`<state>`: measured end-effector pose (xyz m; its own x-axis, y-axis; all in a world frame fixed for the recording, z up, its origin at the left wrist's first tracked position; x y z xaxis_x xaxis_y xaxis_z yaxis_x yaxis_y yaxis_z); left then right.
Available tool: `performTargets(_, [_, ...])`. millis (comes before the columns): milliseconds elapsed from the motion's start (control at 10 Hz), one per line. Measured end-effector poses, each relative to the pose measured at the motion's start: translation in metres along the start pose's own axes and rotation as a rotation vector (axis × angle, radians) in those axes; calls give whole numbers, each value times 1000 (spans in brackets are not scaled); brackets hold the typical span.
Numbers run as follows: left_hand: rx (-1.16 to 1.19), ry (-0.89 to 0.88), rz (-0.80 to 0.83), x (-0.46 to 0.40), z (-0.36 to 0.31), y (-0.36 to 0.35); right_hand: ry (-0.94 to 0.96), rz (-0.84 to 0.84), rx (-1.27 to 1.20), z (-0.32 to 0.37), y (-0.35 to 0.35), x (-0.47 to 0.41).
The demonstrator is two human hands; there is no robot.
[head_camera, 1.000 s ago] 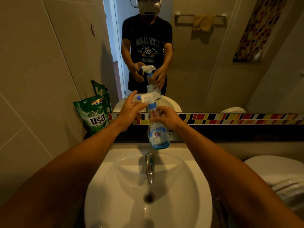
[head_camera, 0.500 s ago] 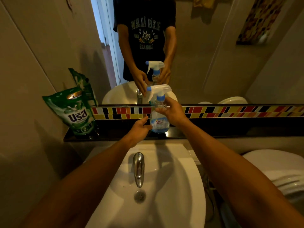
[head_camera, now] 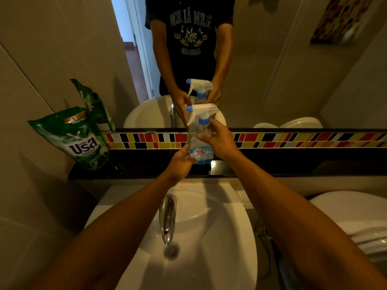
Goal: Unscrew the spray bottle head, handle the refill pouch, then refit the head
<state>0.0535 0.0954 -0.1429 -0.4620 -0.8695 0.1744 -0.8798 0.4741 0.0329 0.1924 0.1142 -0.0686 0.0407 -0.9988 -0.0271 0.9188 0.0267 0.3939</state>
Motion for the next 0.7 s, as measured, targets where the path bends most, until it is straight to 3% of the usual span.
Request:
performTargets(300, [-121, 17, -62, 6, -2, 12, -28, -4, -40, 0, -5, 12])
performTargets(400, [-283, 55, -159, 14, -13, 33, -10, -59, -71, 4, 0, 23])
performTargets(700, [-682, -121, -208, 60, -121, 69, 81, -384, -21, 51, 26, 61])
Point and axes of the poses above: each hand's wrist, its own x-axis away from the middle knuckle, its own y-axis out of the back of the hand, z = x × y, the point moved 9 cm from there along -x, towards the middle knuckle, and after that the axes turned 8 degrees about z, right-handed, at the moved point
